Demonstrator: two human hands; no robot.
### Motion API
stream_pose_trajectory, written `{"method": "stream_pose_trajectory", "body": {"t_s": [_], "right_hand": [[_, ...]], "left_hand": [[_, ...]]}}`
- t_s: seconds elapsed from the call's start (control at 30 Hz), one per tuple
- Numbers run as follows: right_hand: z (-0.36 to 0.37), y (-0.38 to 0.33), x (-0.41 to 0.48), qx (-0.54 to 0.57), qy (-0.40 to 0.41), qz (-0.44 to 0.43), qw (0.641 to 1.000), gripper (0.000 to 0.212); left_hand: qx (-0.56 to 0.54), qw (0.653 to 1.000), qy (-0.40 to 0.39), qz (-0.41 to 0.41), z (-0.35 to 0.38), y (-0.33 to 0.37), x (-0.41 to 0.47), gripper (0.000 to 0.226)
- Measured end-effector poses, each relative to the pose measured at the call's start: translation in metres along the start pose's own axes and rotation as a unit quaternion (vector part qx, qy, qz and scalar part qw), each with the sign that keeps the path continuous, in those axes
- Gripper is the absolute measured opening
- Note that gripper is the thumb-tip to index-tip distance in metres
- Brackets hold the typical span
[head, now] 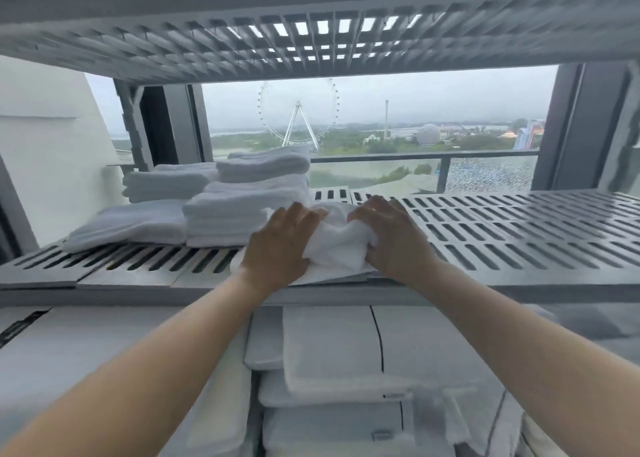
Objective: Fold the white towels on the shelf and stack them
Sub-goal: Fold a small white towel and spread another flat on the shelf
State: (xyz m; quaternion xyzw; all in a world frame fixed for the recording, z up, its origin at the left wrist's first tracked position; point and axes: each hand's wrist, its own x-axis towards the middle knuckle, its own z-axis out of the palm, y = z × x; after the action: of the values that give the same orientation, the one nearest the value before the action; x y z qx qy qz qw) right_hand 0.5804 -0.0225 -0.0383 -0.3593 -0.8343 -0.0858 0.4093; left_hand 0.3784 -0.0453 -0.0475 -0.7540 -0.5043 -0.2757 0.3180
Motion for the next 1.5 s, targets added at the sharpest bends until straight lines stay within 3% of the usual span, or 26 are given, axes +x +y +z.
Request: {"method": "stream_pose_trajectory", "body": {"t_s": [0.37,0.7,0.87,0.97,1.13,1.5], "right_hand": [[-0.010,0.107,-0.016,-0.020,-0.054,0.087,0.995,0.048],[-0.022,0.188,0.003,-0.047,-0.103,0.088,0.990,0.025],[-0.027,0.223,0.003,-0.095,-0.121,0.121,0.981,0.027],[-0.027,0.241,0.005,-0.135,-0.125,0.092,0.979,0.021],[-0.029,0.273,0.008,-0.178,-0.135,0.030,0.974,0.009],[-0.090,0.393,-0.023,-0.173,-0.155,0.050,0.971,0.026]], "left_hand": [[-0.041,0.994,-0.094,0.023,0.072,0.065,0.072,0.066],[-0.055,0.992,-0.090,0.069,0.115,0.100,0.125,0.061],[-0.095,0.980,-0.146,0.098,0.135,0.119,0.155,0.066],[-0.112,0.973,-0.170,0.106,0.147,0.126,0.170,0.067],[-0.086,0.981,-0.146,0.096,0.170,0.140,0.185,0.063],[-0.132,0.971,-0.186,0.078,0.219,0.245,0.253,0.072]]}}
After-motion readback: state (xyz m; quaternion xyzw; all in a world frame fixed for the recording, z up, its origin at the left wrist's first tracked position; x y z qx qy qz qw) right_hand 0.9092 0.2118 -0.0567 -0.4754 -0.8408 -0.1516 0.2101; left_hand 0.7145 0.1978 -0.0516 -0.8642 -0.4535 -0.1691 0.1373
